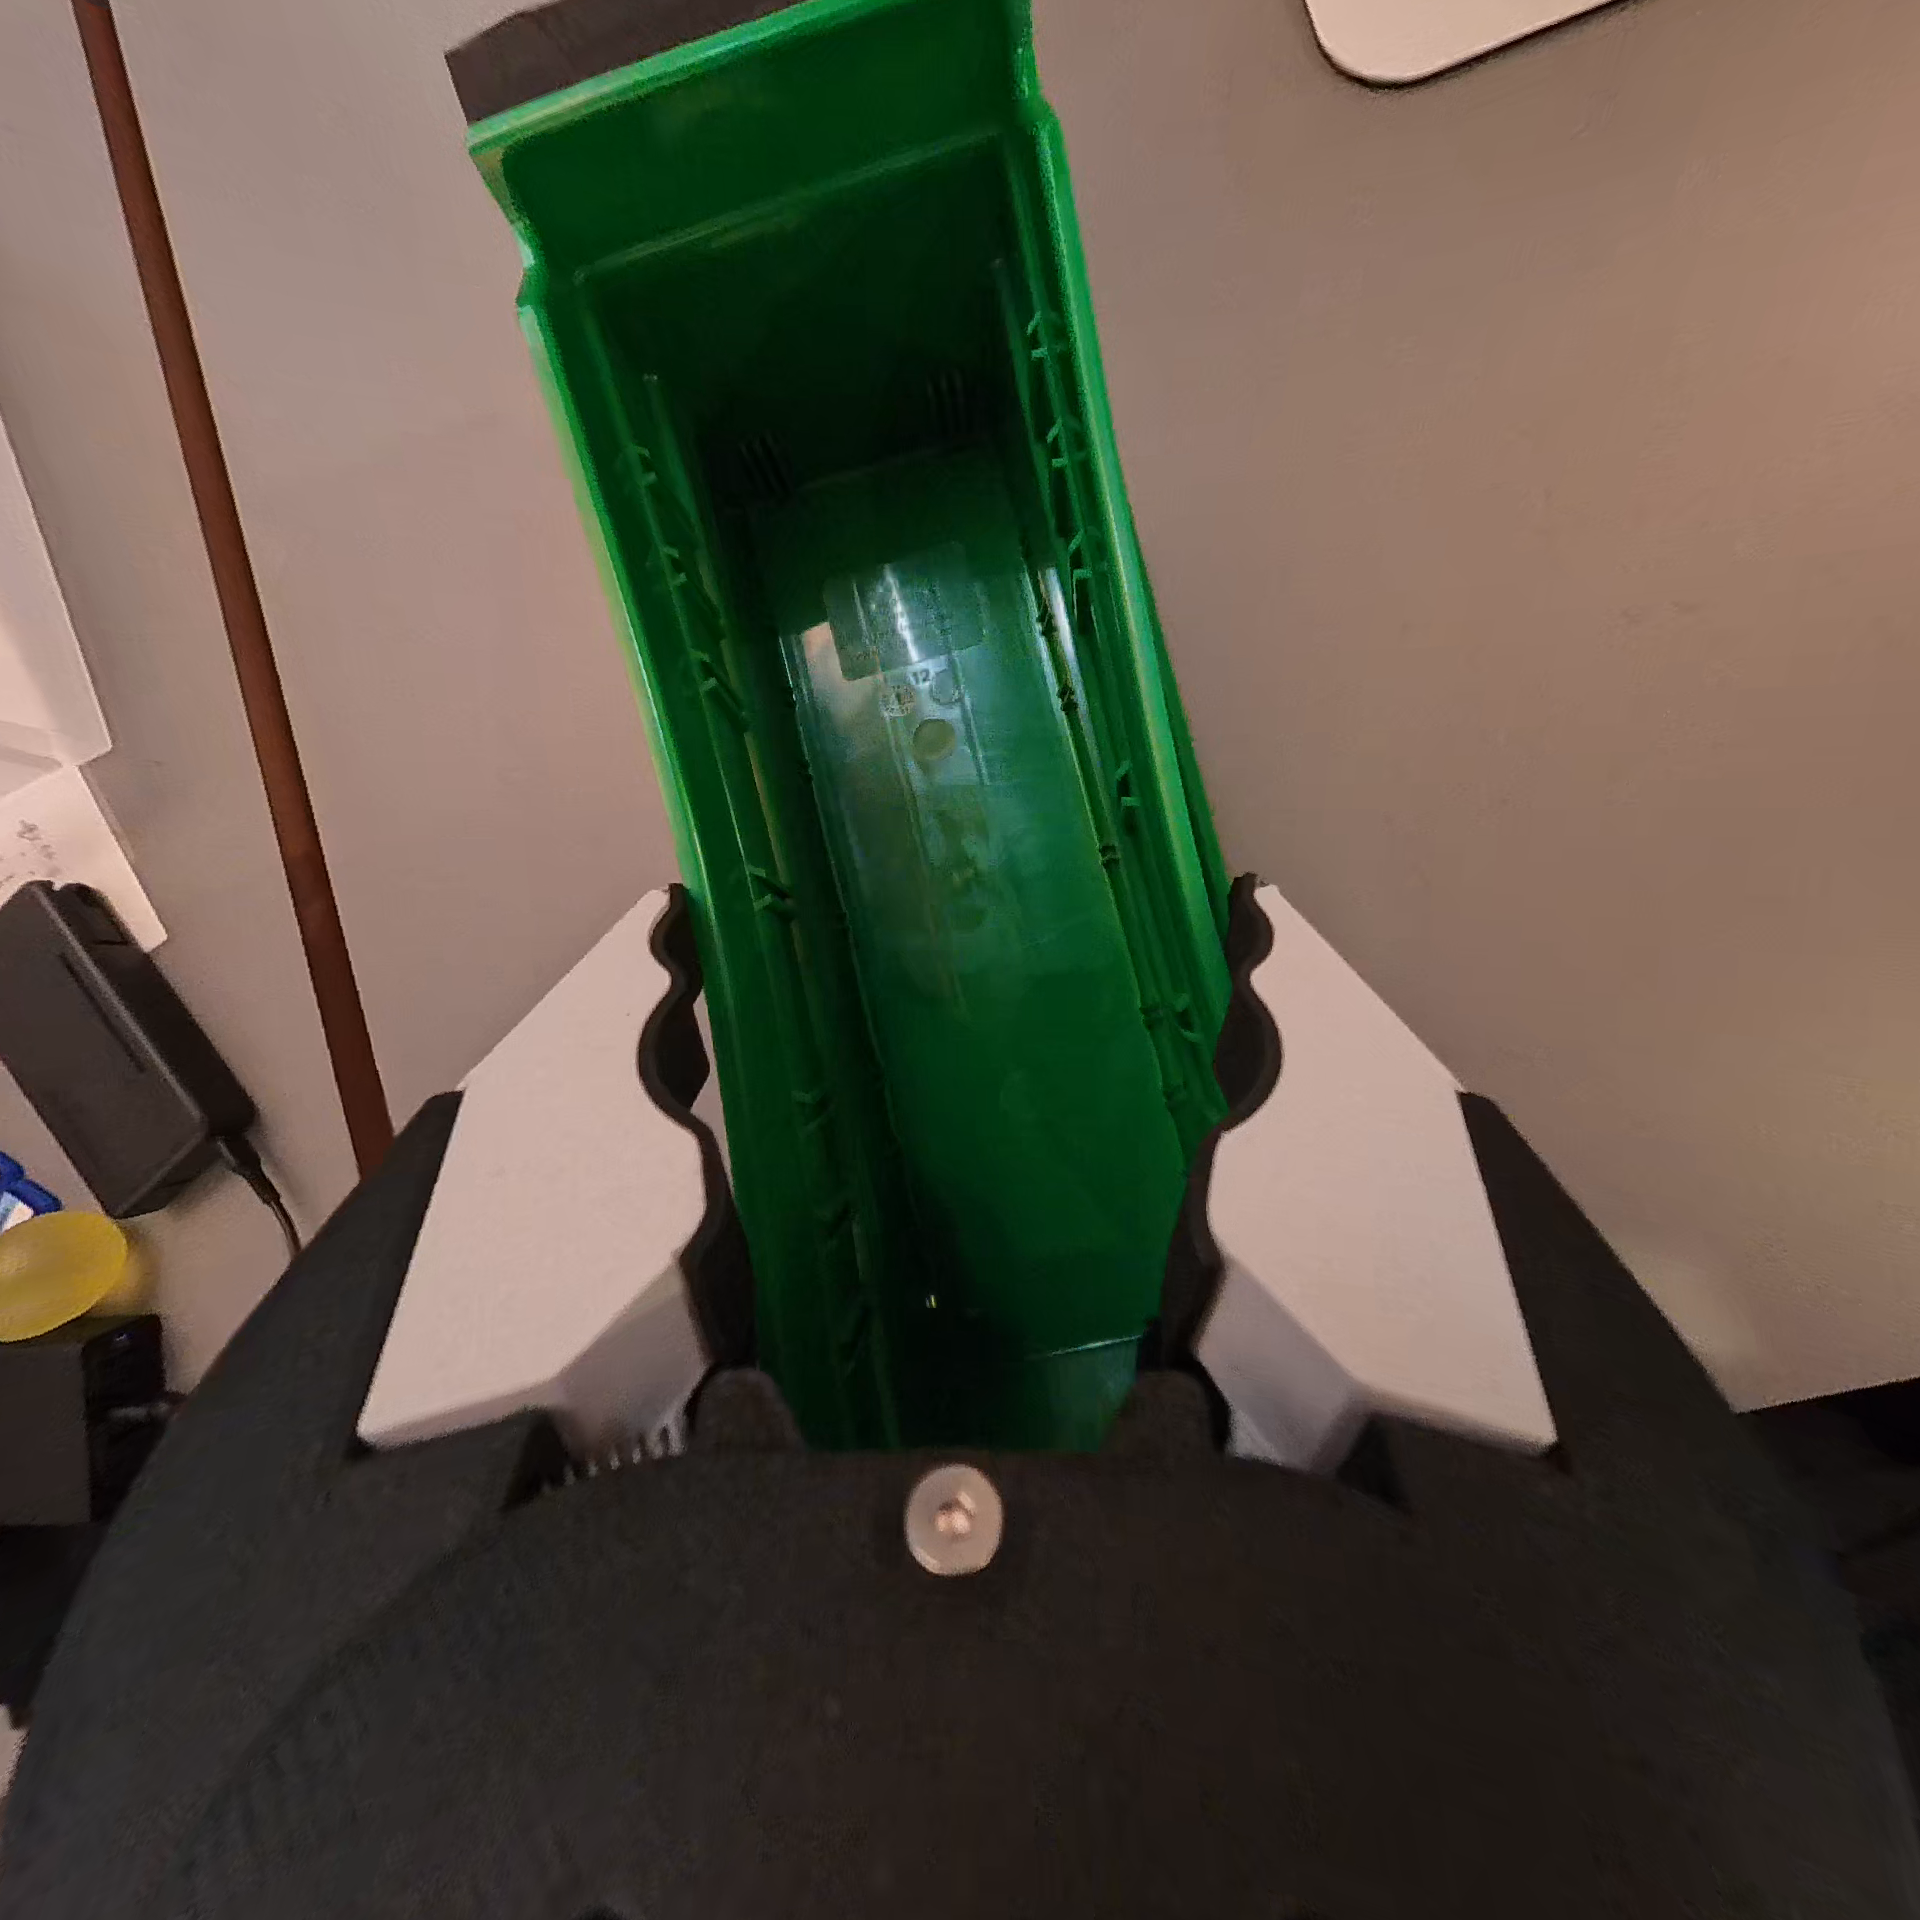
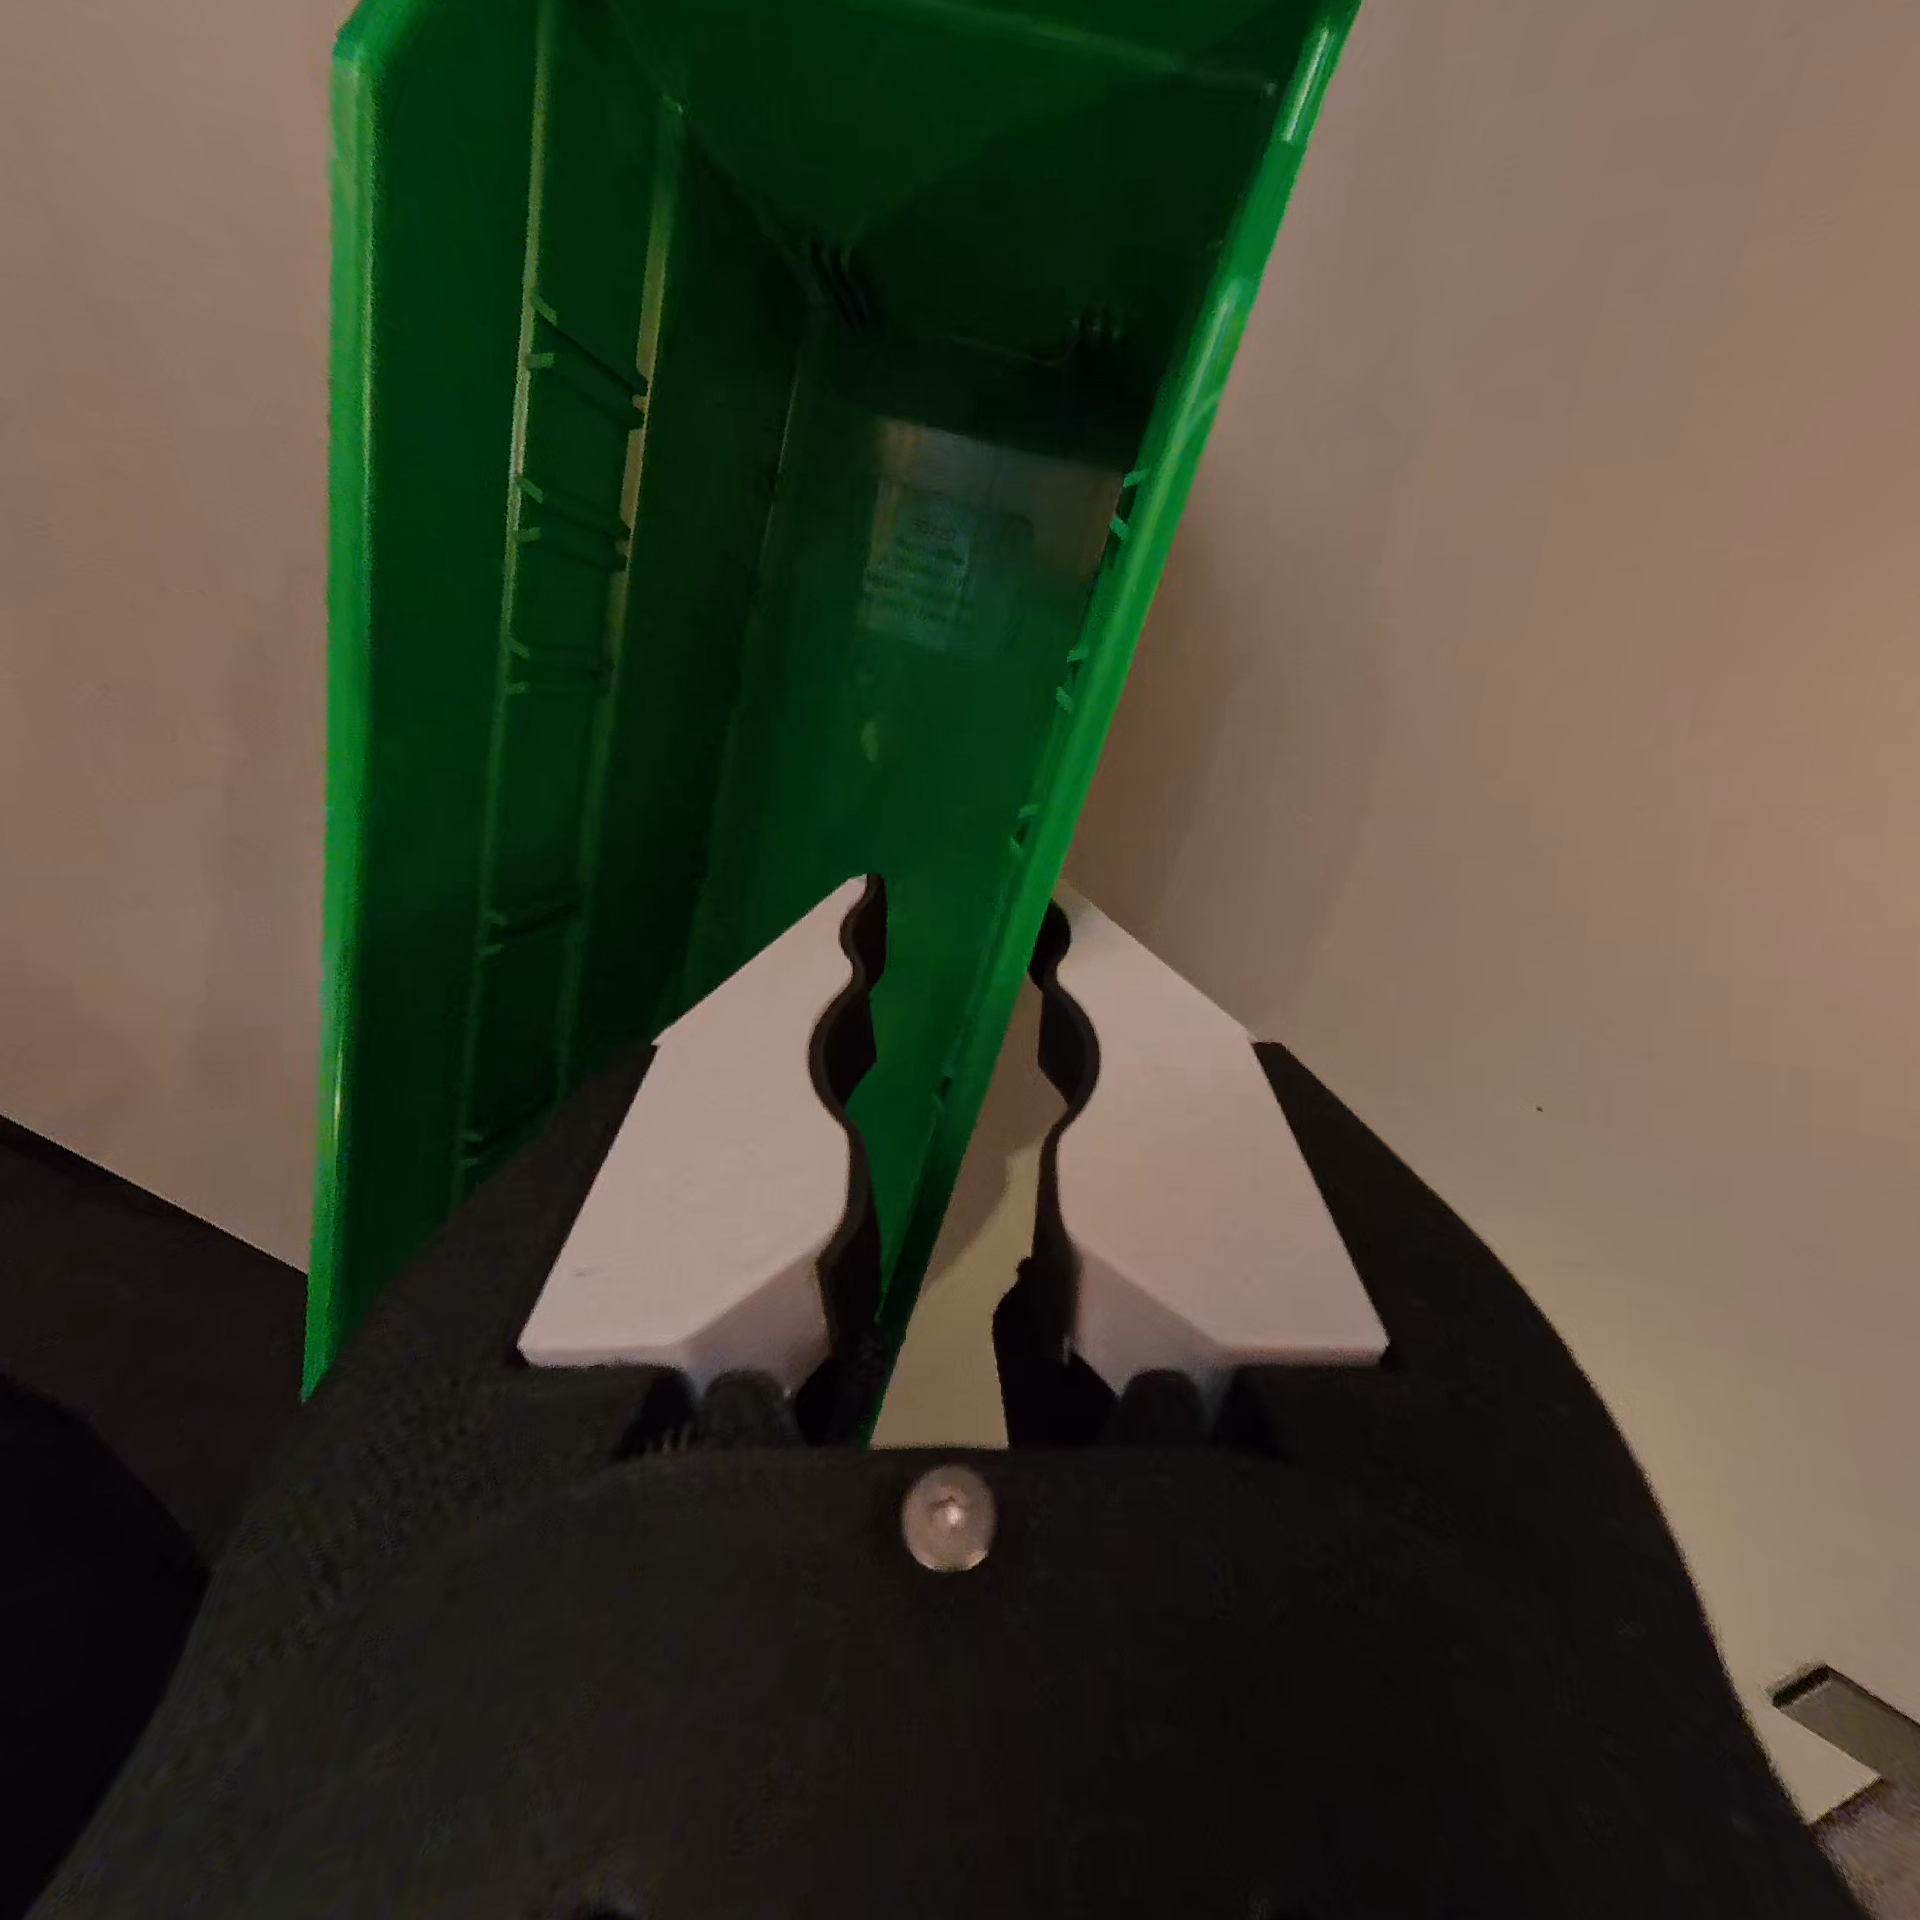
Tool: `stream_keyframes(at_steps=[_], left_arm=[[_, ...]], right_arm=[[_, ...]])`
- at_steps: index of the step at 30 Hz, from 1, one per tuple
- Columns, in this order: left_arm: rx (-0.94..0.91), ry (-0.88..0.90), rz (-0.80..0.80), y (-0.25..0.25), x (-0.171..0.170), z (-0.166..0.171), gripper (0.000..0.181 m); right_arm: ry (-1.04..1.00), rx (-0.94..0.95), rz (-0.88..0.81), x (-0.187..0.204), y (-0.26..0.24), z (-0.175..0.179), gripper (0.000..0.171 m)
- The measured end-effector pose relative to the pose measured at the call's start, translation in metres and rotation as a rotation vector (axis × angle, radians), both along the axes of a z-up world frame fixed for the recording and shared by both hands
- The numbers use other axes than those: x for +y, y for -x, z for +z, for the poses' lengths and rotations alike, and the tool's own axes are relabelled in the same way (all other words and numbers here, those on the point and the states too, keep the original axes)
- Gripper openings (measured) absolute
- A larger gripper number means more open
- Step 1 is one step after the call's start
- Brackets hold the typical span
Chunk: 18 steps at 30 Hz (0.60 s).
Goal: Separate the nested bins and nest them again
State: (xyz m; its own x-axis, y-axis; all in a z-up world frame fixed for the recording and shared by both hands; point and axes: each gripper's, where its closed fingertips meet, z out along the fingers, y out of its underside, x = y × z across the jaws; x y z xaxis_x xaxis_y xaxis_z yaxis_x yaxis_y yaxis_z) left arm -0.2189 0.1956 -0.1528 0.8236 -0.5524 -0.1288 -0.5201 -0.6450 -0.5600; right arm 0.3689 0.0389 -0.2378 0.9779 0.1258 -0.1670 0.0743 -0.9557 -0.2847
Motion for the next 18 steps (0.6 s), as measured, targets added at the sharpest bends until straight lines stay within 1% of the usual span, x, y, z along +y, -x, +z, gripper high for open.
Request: stream_keyframes(at_steps=[3, 6, 12, 18], left_arm=[[-0.029, -0.019, -0.013, -0.003, 0.001, 0.006, 0.099], [-0.079, -0.047, -0.011, -0.004, 0.003, 0.019, 0.099], [-0.066, -0.085, -0.021, -0.003, 0.004, 0.04, 0.101], [-0.044, -0.179, -0.036, -0.01, -0.003, 0.082, 0.101]], right_arm=[[0.018, 0.006, -0.004, -0.003, -0.002, -0.005, 0.026], [0.034, 0.011, -0.006, -0.005, -0.002, -0.008, 0.026], [0.044, 0.005, 0.004, -0.005, 0.0, -0.01, 0.023], [0.054, 0.017, -0.007, -0.009, -0.003, -0.011, 0.019]])
